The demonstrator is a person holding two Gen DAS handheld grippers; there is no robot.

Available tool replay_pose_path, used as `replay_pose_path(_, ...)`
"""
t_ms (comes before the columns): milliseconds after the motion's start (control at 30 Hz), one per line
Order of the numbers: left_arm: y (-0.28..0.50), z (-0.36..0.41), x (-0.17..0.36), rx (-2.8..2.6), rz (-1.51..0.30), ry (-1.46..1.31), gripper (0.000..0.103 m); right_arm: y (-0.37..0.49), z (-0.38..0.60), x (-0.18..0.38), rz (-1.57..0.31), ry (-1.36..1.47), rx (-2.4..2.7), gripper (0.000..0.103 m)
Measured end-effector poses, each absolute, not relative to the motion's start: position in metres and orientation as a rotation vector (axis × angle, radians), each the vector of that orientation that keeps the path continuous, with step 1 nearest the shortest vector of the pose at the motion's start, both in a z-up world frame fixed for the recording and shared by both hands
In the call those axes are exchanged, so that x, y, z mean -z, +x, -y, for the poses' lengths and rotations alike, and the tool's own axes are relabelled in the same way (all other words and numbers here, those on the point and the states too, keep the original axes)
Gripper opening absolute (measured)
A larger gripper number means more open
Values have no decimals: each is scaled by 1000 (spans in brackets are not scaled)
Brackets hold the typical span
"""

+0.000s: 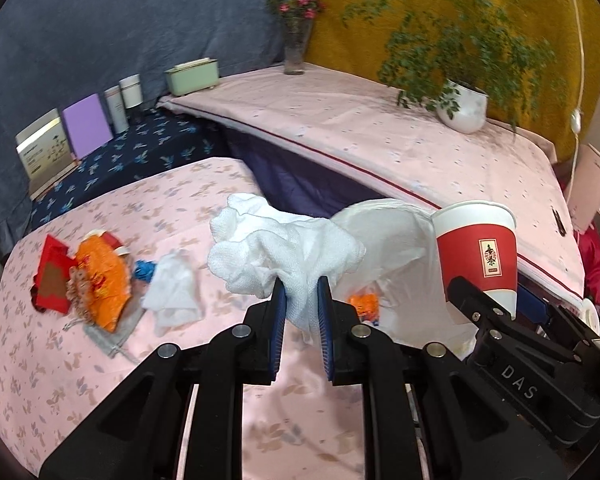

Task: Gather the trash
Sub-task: 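Carry the tissue and red paper cup over the bin and release both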

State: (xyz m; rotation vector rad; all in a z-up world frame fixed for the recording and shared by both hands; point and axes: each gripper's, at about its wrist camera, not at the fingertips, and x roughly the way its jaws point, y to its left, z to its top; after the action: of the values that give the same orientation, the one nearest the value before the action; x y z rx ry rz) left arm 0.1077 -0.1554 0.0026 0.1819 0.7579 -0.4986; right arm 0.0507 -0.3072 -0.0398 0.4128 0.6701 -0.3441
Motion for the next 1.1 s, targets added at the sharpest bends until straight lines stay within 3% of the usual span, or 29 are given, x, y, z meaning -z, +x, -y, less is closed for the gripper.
replay_pose_path(367,112,215,8,634,-809,200,19,24,359,54,-665,477,447,65)
replay_pose_path(467,117,225,10,673,-821,181,32,22,364,58,-670,485,452,65)
replay_pose_path(533,119,230,8,674,-808,187,48,24,366,60,-675,485,452,65)
replay_pose_path(600,120,232,7,662,-796,188,55,26,367,61,-680,486,448,65)
replay_pose_path(1100,138,199,13,517,-812,160,57,62,347,64,-694,449,378,66)
